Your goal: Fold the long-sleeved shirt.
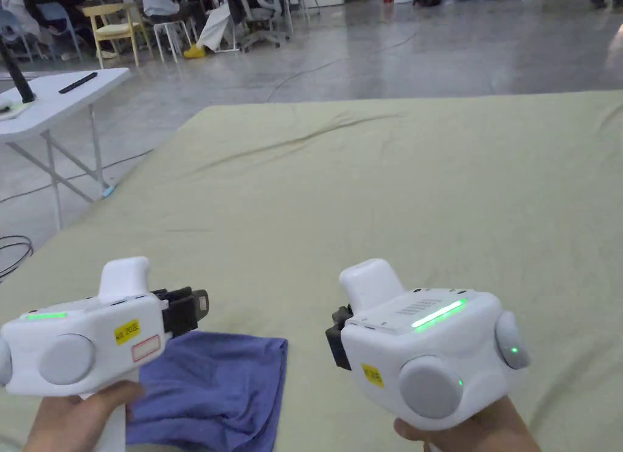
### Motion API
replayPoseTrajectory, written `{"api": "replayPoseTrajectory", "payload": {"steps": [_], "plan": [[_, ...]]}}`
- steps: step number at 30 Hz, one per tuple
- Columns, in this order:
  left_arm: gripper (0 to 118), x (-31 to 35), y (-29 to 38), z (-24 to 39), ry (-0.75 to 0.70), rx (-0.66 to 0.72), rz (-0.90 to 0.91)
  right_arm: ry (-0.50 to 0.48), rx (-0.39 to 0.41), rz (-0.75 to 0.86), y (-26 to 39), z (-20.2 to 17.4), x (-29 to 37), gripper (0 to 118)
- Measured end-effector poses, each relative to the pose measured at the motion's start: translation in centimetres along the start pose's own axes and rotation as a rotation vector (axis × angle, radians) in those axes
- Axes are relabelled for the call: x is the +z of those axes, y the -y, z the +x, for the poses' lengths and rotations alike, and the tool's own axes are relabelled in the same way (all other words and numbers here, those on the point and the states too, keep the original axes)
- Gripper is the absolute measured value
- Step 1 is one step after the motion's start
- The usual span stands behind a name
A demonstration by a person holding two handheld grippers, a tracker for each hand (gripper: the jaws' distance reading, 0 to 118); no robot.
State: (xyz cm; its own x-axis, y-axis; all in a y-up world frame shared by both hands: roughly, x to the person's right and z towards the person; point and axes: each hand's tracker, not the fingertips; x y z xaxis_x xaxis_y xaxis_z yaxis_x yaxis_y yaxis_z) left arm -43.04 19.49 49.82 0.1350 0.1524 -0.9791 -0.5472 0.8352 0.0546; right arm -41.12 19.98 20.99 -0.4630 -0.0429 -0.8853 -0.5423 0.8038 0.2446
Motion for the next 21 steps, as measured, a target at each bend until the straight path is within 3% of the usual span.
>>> {"api": "replayPoseTrajectory", "payload": {"steps": [2,5,10,13,15,16,19,21], "plan": [[0,0.4,-0.9,4.9,-0.019,-0.043,0.049,0.058,-0.017,0.051,-0.1,2.8,3.9,0],[0,1.9,-2.9,13.2,0.139,-0.056,0.165,0.200,-0.014,0.146,-0.4,6.7,10.2,0],[0,5.6,-5.8,24.2,0.136,-0.151,0.387,0.326,-0.048,0.301,0.9,12.7,19.0,0],[0,7.0,-5.3,28.8,0.057,-0.184,0.496,0.457,-0.092,0.404,3.0,15.4,23.1,0],[0,7.4,-3.6,30.7,-0.002,-0.167,0.542,0.520,-0.095,0.441,4.9,16.1,24.6,0],[0,7.5,-2.5,31.4,-0.013,-0.147,0.560,0.487,-0.071,0.446,5.9,16.2,24.9,0],[0,7.5,0.1,33.4,0.090,-0.148,0.555,0.557,-0.034,0.470,8.0,15.7,25.0,0],[0,7.1,1.6,34.4,0.063,-0.188,0.544,0.572,-0.049,0.488,9.2,15.4,24.9,0]]}}
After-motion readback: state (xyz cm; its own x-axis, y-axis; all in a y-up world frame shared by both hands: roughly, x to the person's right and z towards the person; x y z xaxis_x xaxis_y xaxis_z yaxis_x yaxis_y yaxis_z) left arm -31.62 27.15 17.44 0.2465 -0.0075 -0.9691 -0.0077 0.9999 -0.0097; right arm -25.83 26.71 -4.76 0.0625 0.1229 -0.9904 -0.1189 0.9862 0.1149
